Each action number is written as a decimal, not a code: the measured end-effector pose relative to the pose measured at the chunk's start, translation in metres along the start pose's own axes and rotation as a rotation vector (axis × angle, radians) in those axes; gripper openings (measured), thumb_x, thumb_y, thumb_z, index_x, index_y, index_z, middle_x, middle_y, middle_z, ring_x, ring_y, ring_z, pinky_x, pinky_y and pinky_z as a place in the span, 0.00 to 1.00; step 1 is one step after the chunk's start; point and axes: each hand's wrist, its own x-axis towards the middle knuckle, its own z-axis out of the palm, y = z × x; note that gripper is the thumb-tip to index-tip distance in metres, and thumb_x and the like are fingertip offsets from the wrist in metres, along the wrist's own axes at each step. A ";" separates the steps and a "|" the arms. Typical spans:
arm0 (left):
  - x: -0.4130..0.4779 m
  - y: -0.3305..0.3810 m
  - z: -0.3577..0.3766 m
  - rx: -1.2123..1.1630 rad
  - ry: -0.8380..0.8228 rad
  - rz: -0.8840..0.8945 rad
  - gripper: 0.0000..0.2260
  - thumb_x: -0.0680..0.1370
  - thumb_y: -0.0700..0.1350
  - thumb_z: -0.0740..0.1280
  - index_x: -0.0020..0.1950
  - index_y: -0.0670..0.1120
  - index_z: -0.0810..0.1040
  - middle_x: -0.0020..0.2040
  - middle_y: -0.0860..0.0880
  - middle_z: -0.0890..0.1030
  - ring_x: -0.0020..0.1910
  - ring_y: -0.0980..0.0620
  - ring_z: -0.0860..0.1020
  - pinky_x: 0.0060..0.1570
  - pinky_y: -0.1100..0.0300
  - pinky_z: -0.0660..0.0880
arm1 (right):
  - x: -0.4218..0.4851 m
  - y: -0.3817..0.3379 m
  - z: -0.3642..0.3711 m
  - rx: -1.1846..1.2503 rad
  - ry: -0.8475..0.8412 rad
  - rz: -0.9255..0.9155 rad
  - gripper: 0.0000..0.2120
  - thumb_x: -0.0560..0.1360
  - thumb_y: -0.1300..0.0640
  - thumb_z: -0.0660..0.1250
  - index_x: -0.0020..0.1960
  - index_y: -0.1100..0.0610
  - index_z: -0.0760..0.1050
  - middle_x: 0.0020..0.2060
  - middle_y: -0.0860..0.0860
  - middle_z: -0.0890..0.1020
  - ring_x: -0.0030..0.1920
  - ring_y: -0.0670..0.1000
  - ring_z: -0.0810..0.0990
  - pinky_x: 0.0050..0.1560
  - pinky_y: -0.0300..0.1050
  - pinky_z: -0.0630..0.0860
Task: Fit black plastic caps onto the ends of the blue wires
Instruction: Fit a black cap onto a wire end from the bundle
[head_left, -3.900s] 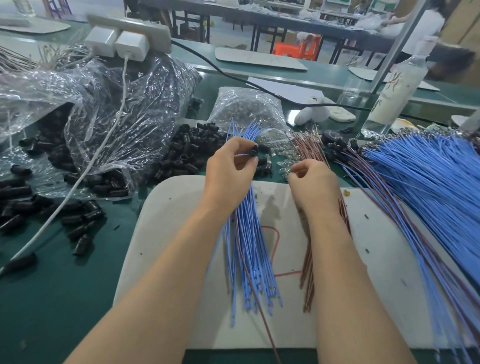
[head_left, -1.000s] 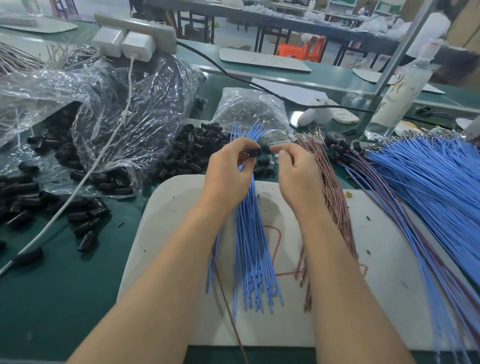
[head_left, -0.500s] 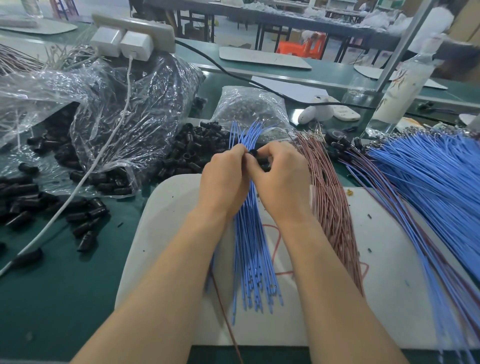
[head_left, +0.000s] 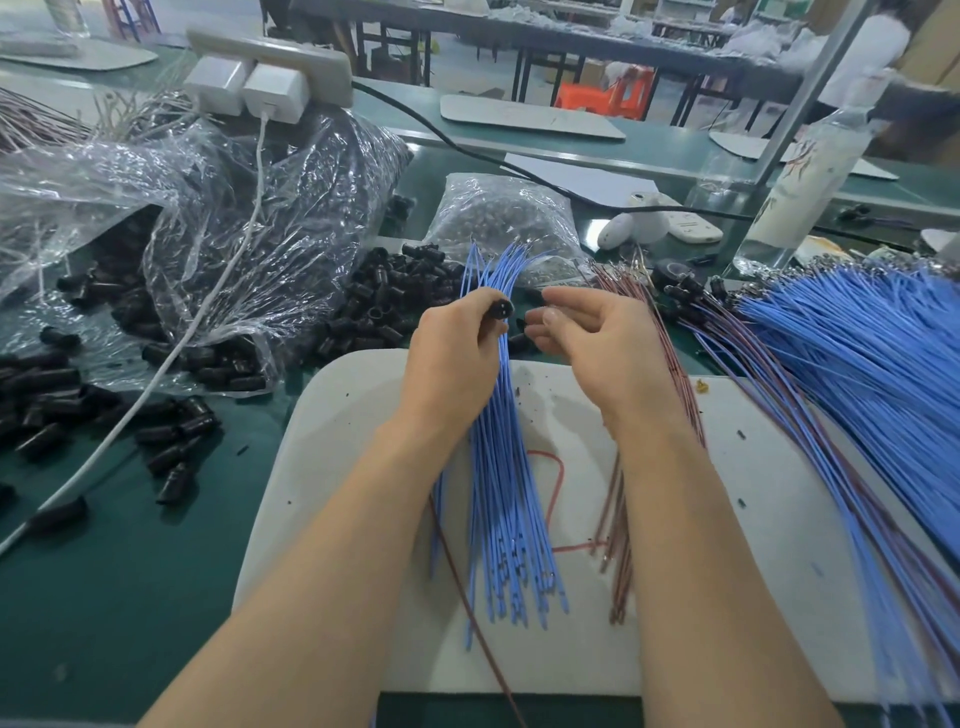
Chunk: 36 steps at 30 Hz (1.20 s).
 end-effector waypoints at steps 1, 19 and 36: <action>0.000 0.000 0.000 -0.006 0.001 0.003 0.09 0.77 0.36 0.62 0.53 0.42 0.80 0.44 0.43 0.84 0.46 0.44 0.81 0.48 0.49 0.76 | 0.000 -0.001 -0.001 0.044 0.005 0.001 0.12 0.78 0.70 0.61 0.60 0.67 0.75 0.43 0.55 0.81 0.39 0.44 0.82 0.44 0.32 0.79; 0.001 0.002 -0.002 0.067 0.034 0.013 0.09 0.78 0.37 0.60 0.50 0.43 0.80 0.41 0.44 0.82 0.41 0.42 0.78 0.44 0.48 0.74 | -0.011 -0.016 0.001 -0.098 -0.022 -0.252 0.04 0.75 0.65 0.68 0.47 0.59 0.80 0.37 0.52 0.83 0.34 0.41 0.81 0.39 0.32 0.77; -0.001 0.005 -0.001 0.218 0.004 0.023 0.11 0.80 0.40 0.57 0.50 0.42 0.79 0.45 0.45 0.81 0.45 0.44 0.76 0.42 0.51 0.71 | -0.008 -0.008 0.004 -0.356 0.134 -0.349 0.06 0.75 0.58 0.69 0.44 0.61 0.80 0.34 0.50 0.82 0.37 0.47 0.80 0.45 0.41 0.77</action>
